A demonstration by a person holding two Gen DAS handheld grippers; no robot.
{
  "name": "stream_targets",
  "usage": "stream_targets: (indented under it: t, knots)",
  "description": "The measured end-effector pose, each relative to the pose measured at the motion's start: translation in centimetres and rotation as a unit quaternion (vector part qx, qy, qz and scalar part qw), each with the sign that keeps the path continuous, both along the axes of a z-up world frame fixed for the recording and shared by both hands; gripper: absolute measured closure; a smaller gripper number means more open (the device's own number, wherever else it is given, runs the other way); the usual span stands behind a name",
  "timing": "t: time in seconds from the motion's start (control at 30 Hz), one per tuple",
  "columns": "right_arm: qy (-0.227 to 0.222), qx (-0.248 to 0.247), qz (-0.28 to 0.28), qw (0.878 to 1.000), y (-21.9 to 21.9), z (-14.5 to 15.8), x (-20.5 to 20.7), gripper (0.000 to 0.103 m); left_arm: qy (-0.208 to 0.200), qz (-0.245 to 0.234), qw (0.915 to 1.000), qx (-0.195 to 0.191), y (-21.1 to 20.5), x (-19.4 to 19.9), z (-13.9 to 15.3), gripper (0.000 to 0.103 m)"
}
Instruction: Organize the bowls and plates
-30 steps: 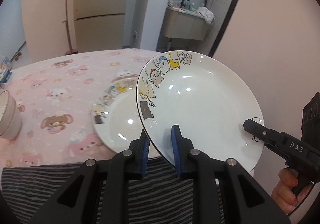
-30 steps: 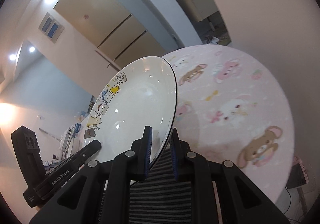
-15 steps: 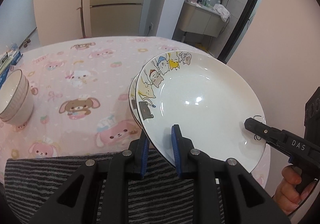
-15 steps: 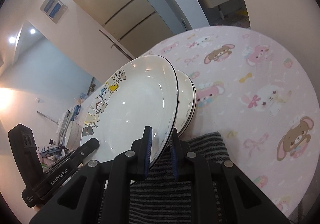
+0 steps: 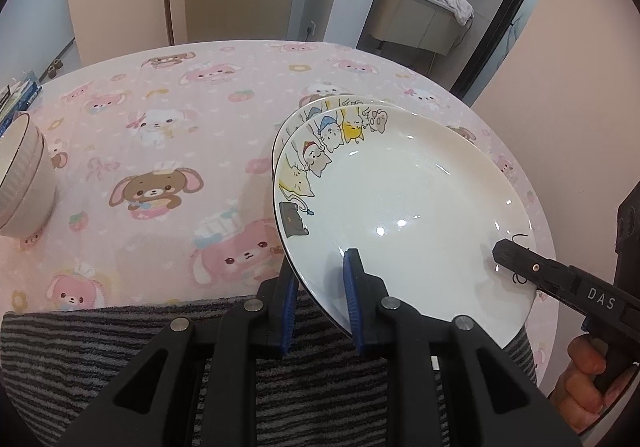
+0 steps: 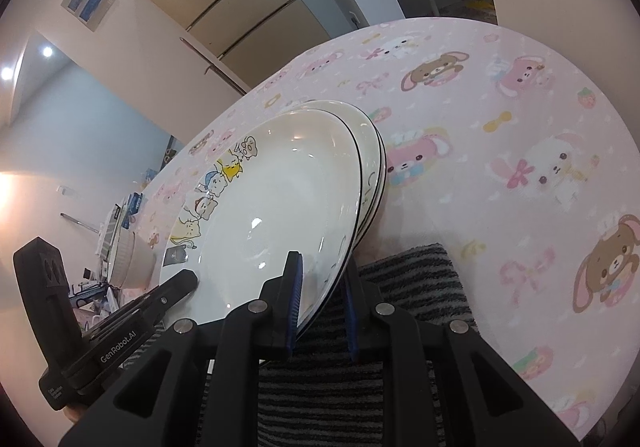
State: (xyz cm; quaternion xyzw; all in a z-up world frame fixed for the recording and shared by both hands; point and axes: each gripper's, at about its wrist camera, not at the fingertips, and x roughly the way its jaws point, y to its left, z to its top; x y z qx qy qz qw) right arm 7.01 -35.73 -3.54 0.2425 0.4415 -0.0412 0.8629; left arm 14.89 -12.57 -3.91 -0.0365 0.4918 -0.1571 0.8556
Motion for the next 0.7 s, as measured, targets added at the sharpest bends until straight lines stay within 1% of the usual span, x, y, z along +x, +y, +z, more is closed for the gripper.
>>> stream_targets:
  t: [0.2, 0.37, 0.47, 0.6, 0.7]
  knots:
    - [0.010, 0.002, -0.004, 1.000, -0.2, -0.6, 0.3, 0.081, 0.008, 0.001, 1.0000, 0.003, -0.2, 0.3, -0.7, 0.083]
    - [0.018, 0.006, -0.005, 1.000, -0.2, -0.9, 0.5, 0.080, 0.005, -0.007, 0.9996, 0.027, -0.7, 0.8, -0.7, 0.083]
    - [0.016, 0.013, -0.004, 1.000, -0.4, -0.8, 0.7, 0.079, 0.015, -0.006, 0.9995, 0.026, -0.7, 1.4, -0.7, 0.083]
    - [0.019, 0.018, -0.006, 1.000, -0.5, -0.9, 1.1, 0.077, 0.015, -0.003, 0.9992, 0.038, -1.0, 1.8, -0.8, 0.082]
    - [0.022, 0.033, -0.012, 0.999, -0.8, -1.0, 1.3, 0.077, 0.027, 0.003, 0.9991, 0.034, -1.0, 2.3, -1.0, 0.082]
